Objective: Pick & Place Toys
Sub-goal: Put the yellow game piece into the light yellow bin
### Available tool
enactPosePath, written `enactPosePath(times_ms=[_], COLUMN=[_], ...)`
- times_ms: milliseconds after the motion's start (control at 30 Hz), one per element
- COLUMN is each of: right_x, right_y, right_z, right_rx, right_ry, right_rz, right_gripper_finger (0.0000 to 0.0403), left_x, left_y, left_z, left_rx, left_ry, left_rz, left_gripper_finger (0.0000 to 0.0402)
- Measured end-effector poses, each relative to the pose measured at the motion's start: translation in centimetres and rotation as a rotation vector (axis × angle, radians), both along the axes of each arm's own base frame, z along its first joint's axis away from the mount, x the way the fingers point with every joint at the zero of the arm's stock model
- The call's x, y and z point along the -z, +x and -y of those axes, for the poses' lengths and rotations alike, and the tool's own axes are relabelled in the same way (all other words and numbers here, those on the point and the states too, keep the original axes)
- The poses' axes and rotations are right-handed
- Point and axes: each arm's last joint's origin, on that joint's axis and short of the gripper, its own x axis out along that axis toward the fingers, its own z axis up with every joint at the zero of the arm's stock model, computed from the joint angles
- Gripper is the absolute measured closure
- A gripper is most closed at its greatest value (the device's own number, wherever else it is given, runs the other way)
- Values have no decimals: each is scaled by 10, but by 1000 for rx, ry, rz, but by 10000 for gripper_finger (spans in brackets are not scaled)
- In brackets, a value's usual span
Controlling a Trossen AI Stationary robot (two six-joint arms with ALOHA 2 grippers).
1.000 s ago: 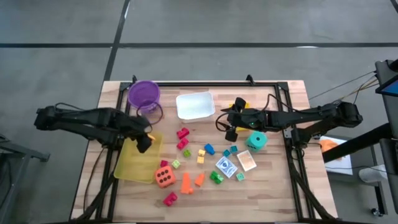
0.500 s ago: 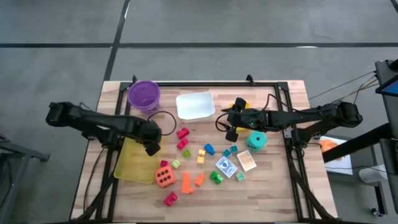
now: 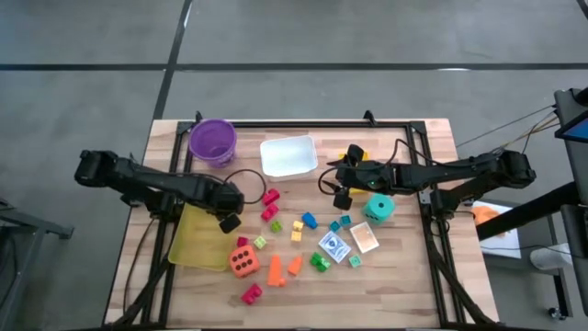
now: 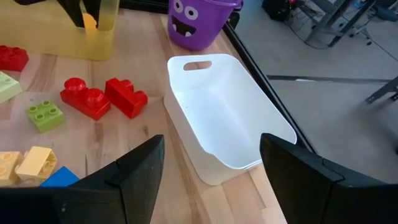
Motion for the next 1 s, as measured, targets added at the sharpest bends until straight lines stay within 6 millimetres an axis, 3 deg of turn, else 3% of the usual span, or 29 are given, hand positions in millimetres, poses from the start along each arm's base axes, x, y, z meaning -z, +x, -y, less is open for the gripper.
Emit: enactPosePath(times_ms=[300,500,1000], right_x=[0,0,0], right_y=[0,0,0], right_z=[0,0,0], right_rx=[2,3,3], right_ry=[4,7,7], right_rz=[2,4,4], right_gripper_finger=[140,140,140], left_x=[6,7,5], left_y=[-2,-2,-2], left_z=[0,0,-1], left_rx=[2,4,-8], left_ry=[0,-2,-2], left_rz=[23,23,10], left_gripper_finger=[316,283,265])
